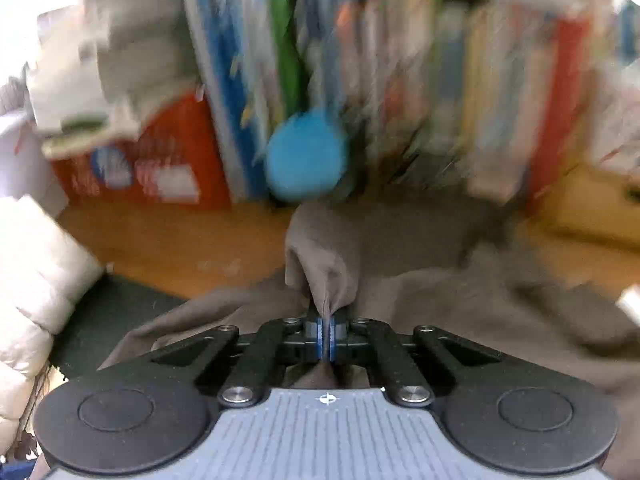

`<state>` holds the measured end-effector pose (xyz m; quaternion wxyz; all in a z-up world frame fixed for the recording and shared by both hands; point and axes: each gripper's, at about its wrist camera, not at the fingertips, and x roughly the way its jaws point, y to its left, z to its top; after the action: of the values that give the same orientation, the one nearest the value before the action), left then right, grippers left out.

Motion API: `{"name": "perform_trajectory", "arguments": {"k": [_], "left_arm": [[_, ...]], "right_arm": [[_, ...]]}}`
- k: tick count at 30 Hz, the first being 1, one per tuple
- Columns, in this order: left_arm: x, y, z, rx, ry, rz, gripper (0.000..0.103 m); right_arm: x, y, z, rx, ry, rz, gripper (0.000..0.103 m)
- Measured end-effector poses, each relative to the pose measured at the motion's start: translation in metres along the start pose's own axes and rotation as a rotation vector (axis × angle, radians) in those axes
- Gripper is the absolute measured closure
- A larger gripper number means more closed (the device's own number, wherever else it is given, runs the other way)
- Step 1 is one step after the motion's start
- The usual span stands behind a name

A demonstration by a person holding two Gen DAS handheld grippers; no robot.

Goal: Fold clothes

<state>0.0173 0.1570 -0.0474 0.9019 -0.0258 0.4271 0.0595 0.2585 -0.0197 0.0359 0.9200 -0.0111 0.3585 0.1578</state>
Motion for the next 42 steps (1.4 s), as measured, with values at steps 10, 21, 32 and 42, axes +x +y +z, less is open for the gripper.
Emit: {"name": "perform_trajectory", "arguments": {"k": [10, 21, 32, 42], "left_arm": [[0.000, -0.002, -0.003, 0.010, -0.020, 0.005, 0.002], [-0.002, -0.001, -0.004, 0.008, -0.016, -0.001, 0.002], [-0.003, -0.003, -0.005, 0.013, -0.008, 0.008, 0.000], [-0.009, -0.002, -0.004, -0.010, -0.008, 0.008, 0.002]], "right_arm": [[-0.021, -0.043, -0.048, -0.034, 0.161, -0.184, 0.084], [-0.001, 0.034, 0.011, -0.015, 0.134, 0.141, 0.003], [0.083, 0.048, -0.002, 0.046, 0.280, -0.010, 0.096], [-0.064, 0.049, 0.053, 0.095, -0.071, 0.376, 0.097]]}}
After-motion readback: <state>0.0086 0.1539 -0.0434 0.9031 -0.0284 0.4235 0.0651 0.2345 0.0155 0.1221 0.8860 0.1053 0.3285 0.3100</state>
